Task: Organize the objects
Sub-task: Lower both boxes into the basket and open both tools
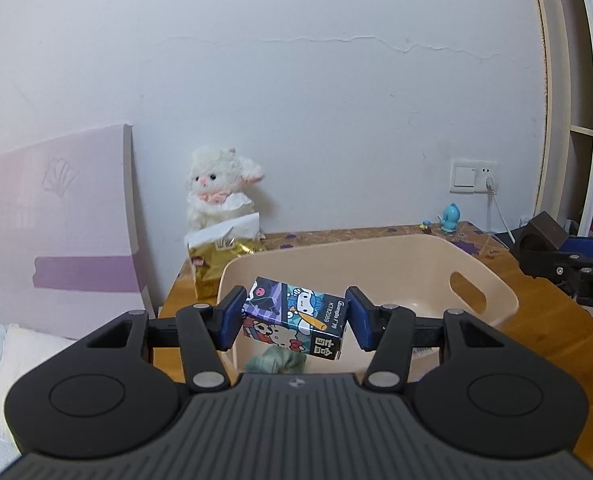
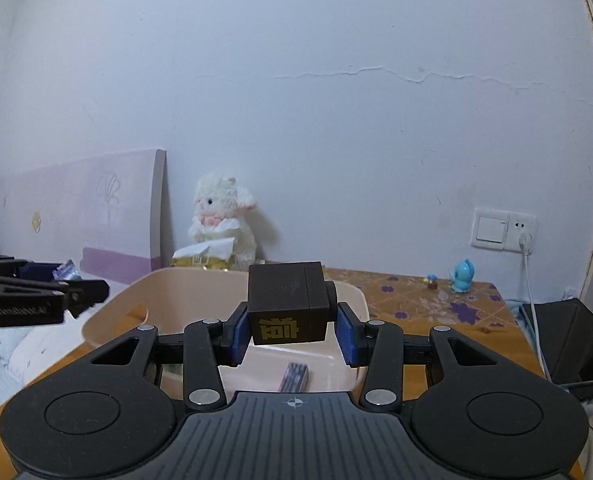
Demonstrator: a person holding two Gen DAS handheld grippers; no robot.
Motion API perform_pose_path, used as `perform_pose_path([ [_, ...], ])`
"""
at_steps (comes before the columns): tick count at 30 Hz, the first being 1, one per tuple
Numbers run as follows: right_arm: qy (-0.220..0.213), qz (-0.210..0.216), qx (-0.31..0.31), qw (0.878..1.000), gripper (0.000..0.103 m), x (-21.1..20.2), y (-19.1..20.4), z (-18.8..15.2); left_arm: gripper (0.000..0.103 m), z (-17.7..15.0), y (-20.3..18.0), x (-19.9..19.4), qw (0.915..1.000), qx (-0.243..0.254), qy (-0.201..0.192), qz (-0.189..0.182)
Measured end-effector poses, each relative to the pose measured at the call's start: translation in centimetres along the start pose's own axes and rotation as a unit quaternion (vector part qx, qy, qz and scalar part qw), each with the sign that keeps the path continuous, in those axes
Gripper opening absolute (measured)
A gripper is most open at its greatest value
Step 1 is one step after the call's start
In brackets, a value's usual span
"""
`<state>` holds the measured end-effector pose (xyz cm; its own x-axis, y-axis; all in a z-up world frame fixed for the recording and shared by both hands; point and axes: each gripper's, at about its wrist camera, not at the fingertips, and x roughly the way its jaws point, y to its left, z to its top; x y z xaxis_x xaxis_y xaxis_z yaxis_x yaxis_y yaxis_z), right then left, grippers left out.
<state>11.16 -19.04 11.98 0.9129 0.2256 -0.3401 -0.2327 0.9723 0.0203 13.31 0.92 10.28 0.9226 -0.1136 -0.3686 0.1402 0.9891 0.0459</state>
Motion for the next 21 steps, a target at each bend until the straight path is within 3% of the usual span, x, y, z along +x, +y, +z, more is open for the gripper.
perform_pose_path([
  [7,0.019,0.004,0.012,1.0,0.041,4.3,0.2,0.3,0.056,0.6,-1.7,4.9,0.9992,0.02,0.027,0.022],
  [12,0.046,-0.011,-0.015,0.999,0.041,7.3,1.1,-0.7,0.056,0.3,-2.5,7.9,0.9978,0.031,0.039,0.044],
  [17,0.085,-0.034,-0.059,0.994,0.041,9.8,1.7,-1.7,0.056,-0.5,-2.8,11.4,0.9944,0.03,0.084,0.057],
  [21,0.116,-0.029,-0.043,0.992,0.041,11.1,1.1,-2.1,0.056,-1.6,-3.0,13.6,0.9895,0.04,0.125,0.06],
])
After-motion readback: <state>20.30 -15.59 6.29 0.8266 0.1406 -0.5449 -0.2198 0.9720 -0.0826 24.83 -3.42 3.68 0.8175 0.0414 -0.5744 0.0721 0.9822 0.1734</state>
